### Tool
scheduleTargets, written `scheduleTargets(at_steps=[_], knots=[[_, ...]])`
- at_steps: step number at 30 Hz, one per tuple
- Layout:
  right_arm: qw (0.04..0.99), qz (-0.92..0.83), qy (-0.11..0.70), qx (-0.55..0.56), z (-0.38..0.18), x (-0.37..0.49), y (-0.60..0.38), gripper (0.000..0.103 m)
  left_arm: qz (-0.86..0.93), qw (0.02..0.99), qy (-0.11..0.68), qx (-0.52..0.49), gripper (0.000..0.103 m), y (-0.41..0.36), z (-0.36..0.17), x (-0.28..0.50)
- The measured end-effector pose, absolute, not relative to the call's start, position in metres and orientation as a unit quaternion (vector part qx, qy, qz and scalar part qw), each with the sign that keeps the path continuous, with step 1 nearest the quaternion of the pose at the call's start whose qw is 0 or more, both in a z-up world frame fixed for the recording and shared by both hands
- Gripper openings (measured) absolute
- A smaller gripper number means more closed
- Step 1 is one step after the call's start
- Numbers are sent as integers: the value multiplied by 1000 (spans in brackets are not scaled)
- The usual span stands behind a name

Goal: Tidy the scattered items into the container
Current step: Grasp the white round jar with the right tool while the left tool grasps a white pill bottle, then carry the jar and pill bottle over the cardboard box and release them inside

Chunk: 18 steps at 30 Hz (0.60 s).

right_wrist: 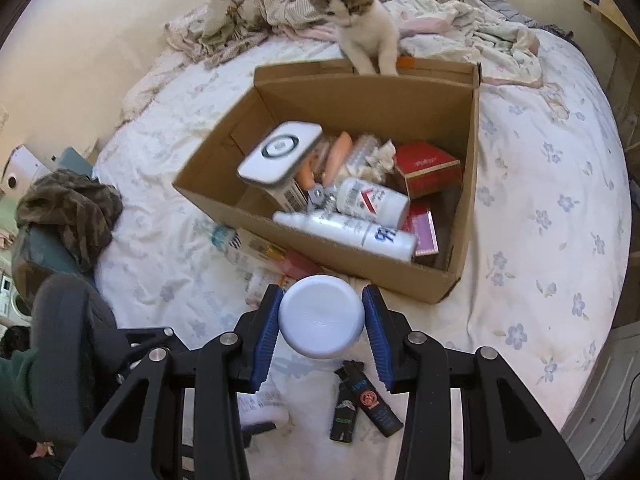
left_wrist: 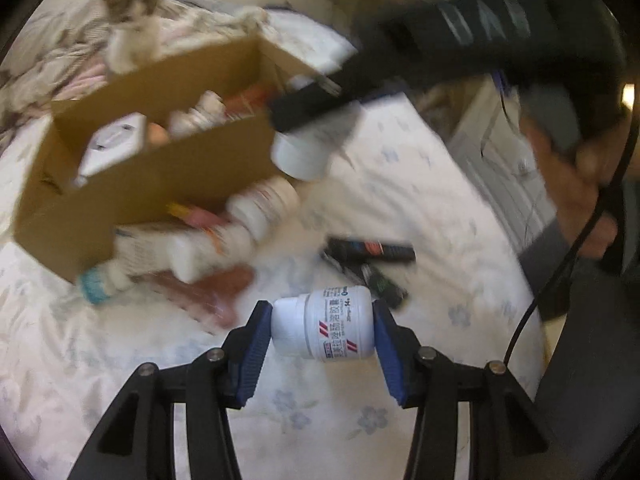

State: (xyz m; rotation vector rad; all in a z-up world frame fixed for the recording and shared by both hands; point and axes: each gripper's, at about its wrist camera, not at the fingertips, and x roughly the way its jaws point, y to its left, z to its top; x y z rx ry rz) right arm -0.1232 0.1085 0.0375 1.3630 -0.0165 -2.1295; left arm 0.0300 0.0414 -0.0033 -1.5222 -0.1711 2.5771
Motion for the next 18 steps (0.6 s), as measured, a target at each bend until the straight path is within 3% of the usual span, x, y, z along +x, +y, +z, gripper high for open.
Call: scheduleTargets(at_steps=[13, 18], knots=[[268, -847, -98, 449, 76, -162, 121, 45, 874, -115, -177, -439, 50, -81, 55, 14], [259, -838, -124, 463, 65, -189, 119, 45, 879, -137, -135, -436, 50, -96, 72, -18]])
